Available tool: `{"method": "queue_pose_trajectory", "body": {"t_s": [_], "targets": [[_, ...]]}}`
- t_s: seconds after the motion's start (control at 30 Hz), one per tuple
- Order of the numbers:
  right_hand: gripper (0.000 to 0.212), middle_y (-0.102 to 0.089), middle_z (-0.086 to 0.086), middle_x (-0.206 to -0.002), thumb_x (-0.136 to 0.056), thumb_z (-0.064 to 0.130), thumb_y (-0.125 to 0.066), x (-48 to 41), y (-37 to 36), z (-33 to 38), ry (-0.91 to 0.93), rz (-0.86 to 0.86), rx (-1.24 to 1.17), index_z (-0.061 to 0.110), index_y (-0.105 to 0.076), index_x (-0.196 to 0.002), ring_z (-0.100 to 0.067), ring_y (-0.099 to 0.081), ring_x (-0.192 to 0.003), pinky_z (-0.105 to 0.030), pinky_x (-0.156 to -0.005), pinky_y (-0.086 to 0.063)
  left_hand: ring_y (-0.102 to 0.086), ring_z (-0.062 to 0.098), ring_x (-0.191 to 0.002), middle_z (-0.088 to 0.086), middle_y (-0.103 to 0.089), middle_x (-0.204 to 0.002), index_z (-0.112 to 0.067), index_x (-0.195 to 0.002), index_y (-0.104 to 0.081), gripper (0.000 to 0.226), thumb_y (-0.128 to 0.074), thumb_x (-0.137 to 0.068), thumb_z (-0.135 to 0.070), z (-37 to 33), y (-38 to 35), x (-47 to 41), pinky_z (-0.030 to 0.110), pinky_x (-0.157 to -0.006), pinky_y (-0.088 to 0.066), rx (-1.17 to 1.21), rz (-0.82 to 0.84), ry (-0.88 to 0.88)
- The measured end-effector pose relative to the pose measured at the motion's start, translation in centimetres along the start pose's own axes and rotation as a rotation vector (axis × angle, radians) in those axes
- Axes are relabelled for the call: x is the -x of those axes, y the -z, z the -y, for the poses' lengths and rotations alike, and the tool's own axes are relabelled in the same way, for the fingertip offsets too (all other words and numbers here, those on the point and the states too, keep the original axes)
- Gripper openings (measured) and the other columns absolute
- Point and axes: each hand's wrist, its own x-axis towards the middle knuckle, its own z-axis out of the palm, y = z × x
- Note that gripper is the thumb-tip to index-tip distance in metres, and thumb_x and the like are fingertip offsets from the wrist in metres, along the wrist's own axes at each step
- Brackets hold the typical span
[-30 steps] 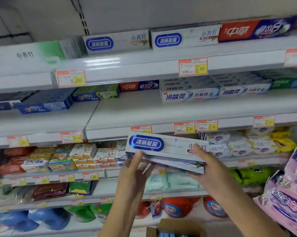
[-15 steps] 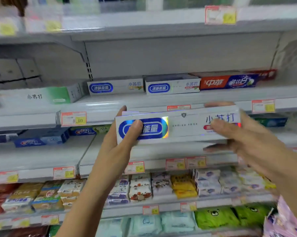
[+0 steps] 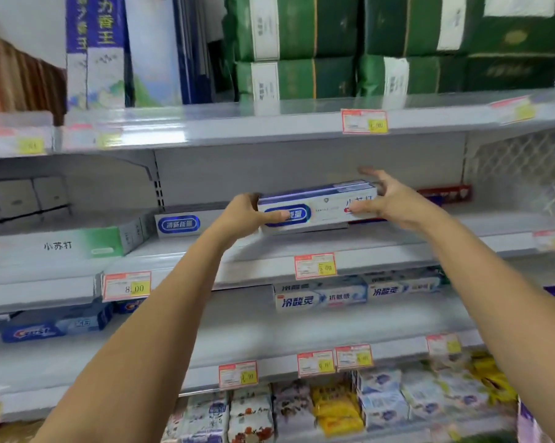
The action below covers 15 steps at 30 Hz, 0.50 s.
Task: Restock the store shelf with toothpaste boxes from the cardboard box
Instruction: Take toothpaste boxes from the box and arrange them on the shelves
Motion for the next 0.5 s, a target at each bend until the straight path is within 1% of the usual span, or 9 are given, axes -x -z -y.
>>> {"method": "queue_pose_trajectory", "body": {"t_s": [0.07,0.1,0.17,0.2,0.27,0.33,0.37,0.43,0.5], "targets": [[0.091,-0.037,-0.007,-0.147,-0.067,0.016,-0.082,-0.7,-0.1,-1.0,-0.057,0.012,0.145,0.029,-0.034,-0.143,-0.021,-0.038,-0.134,-0.029,-0.103,-0.037,-0.063,0.01,-0.086,-0.011,-0.064,-0.09,-0.025,-0.094,-0.059,0.03,-0.08,-0.074,-0.032,1.0,-0.7,-0.7,0.015,-0.068,-0.045,-0.037,0.023,0.03],[0.095,-0.035,-0.006,-0.149,-0.064,0.021,-0.084,-1.0,-0.2,-1.4,-0.084,0.025,0.197,0.031,-0.034,-0.143,-0.021,-0.035,-0.135,-0.029,-0.104,-0.034,-0.061,0.008,-0.083,-0.013,-0.062,-0.087,-0.027,-0.088,-0.057,0.029,-0.081,-0.072,-0.032,1.3,-0.9,-0.8,0.015,-0.067,-0.043,-0.055,0.029,0.044],[0.1,-0.036,-0.006,-0.149,-0.061,0.022,-0.086,-1.3,-0.4,-2.0,-0.114,0.075,0.252,0.028,-0.032,-0.145,-0.02,-0.035,-0.135,-0.025,-0.1,-0.033,-0.056,0.0,-0.075,-0.017,-0.057,-0.078,-0.028,-0.081,-0.054,0.03,-0.081,-0.071,-0.033,1.8,-1.3,-0.9,0.013,-0.062,-0.038,-0.079,0.045,0.096],[0.098,-0.038,-0.006,-0.148,-0.063,0.021,-0.085,-1.4,-0.5,-2.2,-0.119,0.092,0.281,0.026,-0.031,-0.145,-0.019,-0.036,-0.135,-0.024,-0.097,-0.033,-0.057,0.002,-0.076,-0.015,-0.059,-0.079,-0.025,-0.083,-0.057,0.029,-0.082,-0.071,-0.034,2.2,-1.5,-1.3,0.014,-0.061,-0.038,-0.091,0.055,0.117],[0.094,-0.039,-0.004,-0.148,-0.068,0.021,-0.084,-1.8,-0.5,-2.5,-0.118,0.089,0.348,0.023,-0.03,-0.146,-0.02,-0.037,-0.134,-0.023,-0.094,-0.032,-0.06,0.01,-0.082,-0.01,-0.064,-0.085,-0.019,-0.09,-0.06,0.034,-0.081,-0.07,-0.037,2.4,-1.6,-1.7,0.017,-0.061,-0.039,-0.104,0.07,0.149],[0.092,-0.038,-0.003,-0.149,-0.07,0.025,-0.082,-2.5,-0.4,-2.4,-0.133,0.098,0.417,0.024,-0.03,-0.146,-0.022,-0.038,-0.134,-0.025,-0.098,-0.031,-0.058,0.017,-0.093,-0.004,-0.064,-0.102,-0.013,-0.105,-0.059,0.052,-0.08,-0.069,-0.044,2.5,-1.6,-2.0,0.022,-0.072,-0.04,-0.147,0.062,0.189],[0.091,-0.036,-0.002,-0.15,-0.071,0.028,-0.081,-2.6,-0.4,-2.3,-0.139,0.117,0.463,0.028,-0.03,-0.147,-0.023,-0.037,-0.134,-0.027,-0.102,-0.03,-0.055,0.022,-0.103,-0.002,-0.06,-0.112,-0.01,-0.116,-0.055,0.061,-0.078,-0.071,-0.045,2.6,-1.6,-2.2,0.025,-0.079,-0.038,-0.187,0.055,0.216],[0.091,-0.033,0.001,-0.152,-0.072,0.033,-0.081,-3.0,-0.5,-2.4,-0.141,0.177,0.534,0.042,-0.027,-0.145,-0.022,-0.037,-0.134,-0.031,-0.109,-0.03,-0.049,0.026,-0.117,0.001,-0.053,-0.126,-0.007,-0.13,-0.046,0.07,-0.074,-0.077,-0.043,2.7,-1.5,-2.2,0.027,-0.084,-0.032,-0.251,0.078,0.247],[0.089,-0.037,0.001,-0.149,-0.073,0.034,-0.08,-3.5,-0.5,-2.8,-0.167,0.185,0.543,0.042,-0.029,-0.145,-0.021,-0.04,-0.13,-0.028,-0.104,-0.032,-0.05,0.026,-0.114,0.004,-0.053,-0.131,-0.008,-0.127,-0.049,0.066,-0.073,-0.077,-0.044,2.6,-1.1,-2.4,0.027,-0.084,-0.033,-0.297,0.136,0.267]]}}
